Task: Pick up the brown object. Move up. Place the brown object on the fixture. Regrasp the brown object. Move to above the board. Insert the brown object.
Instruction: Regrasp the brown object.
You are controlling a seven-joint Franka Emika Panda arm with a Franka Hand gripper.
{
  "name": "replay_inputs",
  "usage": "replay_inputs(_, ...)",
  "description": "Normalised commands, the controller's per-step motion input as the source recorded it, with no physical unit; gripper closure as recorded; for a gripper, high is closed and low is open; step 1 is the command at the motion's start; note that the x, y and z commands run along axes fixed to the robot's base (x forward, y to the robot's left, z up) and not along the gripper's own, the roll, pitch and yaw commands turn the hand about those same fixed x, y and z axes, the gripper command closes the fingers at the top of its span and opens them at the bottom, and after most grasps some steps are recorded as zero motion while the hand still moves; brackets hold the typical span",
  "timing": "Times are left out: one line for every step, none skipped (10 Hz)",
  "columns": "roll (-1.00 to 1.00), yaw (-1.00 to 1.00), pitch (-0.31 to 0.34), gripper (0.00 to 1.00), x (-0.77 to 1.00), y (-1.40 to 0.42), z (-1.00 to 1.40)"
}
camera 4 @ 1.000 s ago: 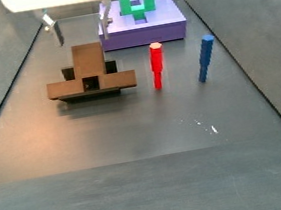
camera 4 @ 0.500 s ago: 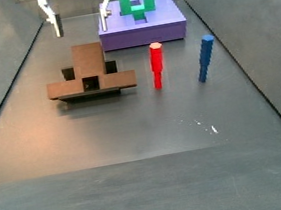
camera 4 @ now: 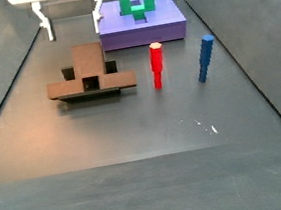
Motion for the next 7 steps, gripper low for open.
replay_inputs(0.49, 0.34, 0.0, 0.0, 0.0, -0.14, -0.4)
replay_inputs(0.45, 0.33, 0.0, 0.0, -0.09, -0.09, -0.39)
replay_inputs(0.41, 0.05, 0.057, 0.0, -0.29, -0.02, -0.21)
replay_inputs(0.39, 0.0, 0.051, 0.0, -0.16, -0.02, -0.19)
replay_inputs(0.36, 0.0, 0.063, 0.0, -0.09, 0.0, -0.18)
replay_inputs(0.3, 0.0, 0.037, 0.0, 0.0, 0.0, -0.23)
replay_inputs(0.25, 0.0, 0.0, 0.0, 0.0, -0.02, -0.34)
